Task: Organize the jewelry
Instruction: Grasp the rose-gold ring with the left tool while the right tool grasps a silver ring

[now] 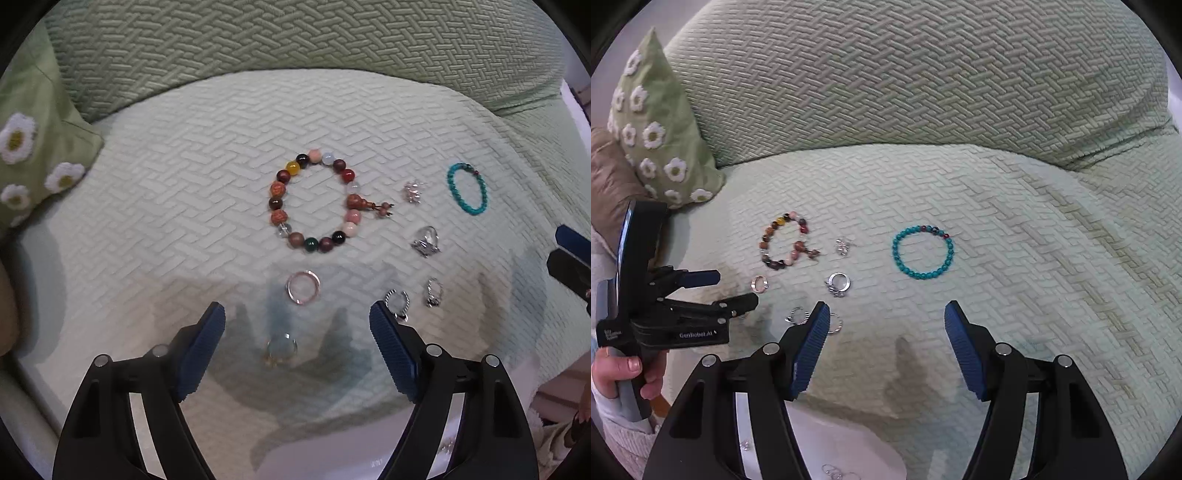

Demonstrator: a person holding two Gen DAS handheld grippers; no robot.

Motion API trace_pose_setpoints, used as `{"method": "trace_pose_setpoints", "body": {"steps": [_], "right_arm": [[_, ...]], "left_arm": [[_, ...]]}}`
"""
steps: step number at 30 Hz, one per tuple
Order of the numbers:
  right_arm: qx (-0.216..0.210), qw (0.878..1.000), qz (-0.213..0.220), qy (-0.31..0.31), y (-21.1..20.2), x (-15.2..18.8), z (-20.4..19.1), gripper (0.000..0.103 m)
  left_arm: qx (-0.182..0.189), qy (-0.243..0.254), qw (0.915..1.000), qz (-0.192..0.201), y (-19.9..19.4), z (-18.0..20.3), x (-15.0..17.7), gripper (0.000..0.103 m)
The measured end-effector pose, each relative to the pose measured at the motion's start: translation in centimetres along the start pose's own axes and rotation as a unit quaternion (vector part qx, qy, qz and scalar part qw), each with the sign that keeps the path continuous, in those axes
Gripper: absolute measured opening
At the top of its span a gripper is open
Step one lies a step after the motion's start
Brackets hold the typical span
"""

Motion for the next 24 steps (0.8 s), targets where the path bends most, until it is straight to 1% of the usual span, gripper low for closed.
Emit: {"method": "trace_pose_setpoints", "body": {"steps": [4, 7, 9, 10, 11, 12, 13, 15, 16, 24], "right_arm": [[-0.002, 1.0, -0.009, -0.001, 0.8, 0.1, -0.1, 0.064], [-0.001, 1.0, -0.015, -0.003, 1.4, 0.1, -0.3, 0.064], [0.0, 1.0, -0.016, -0.005, 1.4, 0.2, -0.2, 0.064], [0.0, 1.0, -0.017, -0.005, 1.5, 0.2, -0.2, 0.064], [0.001, 1.0, -0.017, -0.003, 1.5, 0.2, -0.2, 0.064], [0.001, 1.0, -0.017, -0.003, 1.5, 0.2, -0.1, 0.064], [0.0, 1.0, -0.018, -0.002, 1.5, 0.1, -0.1, 0.064], [0.001, 1.0, -0.02, -0.003, 1.7, 0.2, -0.1, 0.064], [0.001, 1.0, -0.021, -0.003, 1.8, 0.2, -0.1, 0.064], [0.008, 0.999, -0.033, -0.015, 3.2, 0.4, -0.8, 0.064]], "left_arm": [[0.0, 0.0, 0.9999, -0.012, 1.5, -0.2, -0.4, 0.074], [-0.01, 0.003, 0.9997, -0.022, 2.6, -0.1, -0.4, 0.066], [-0.034, 0.01, 0.9991, -0.024, 3.0, 0.0, -0.2, 0.055], [-0.043, 0.015, 0.9987, -0.022, 3.0, 0.1, -0.1, 0.055], [-0.044, 0.015, 0.9987, -0.019, 3.0, 0.2, -0.1, 0.051], [-0.042, 0.014, 0.9989, -0.016, 3.0, 0.4, -0.1, 0.043], [-0.041, 0.012, 0.999, -0.013, 2.9, 0.4, -0.1, 0.039], [-0.039, 0.005, 0.9992, -0.009, 2.9, 1.1, 0.3, 0.025], [-0.037, 0.003, 0.9993, -0.006, 2.7, 1.1, 0.2, 0.02], [-0.042, 0.008, 0.999, 0.009, 1.5, 1.0, 0.3, 0.021]]}}
Point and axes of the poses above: each gripper's, at about its wrist camera, not at the fingertips, and y roughly the way its jaws point, z to its right, x to its underside, the point moved 6 cm from there along y, roughly the way its jaws point, and after that the axes turned 8 degrees about x, right-handed, at the moved point
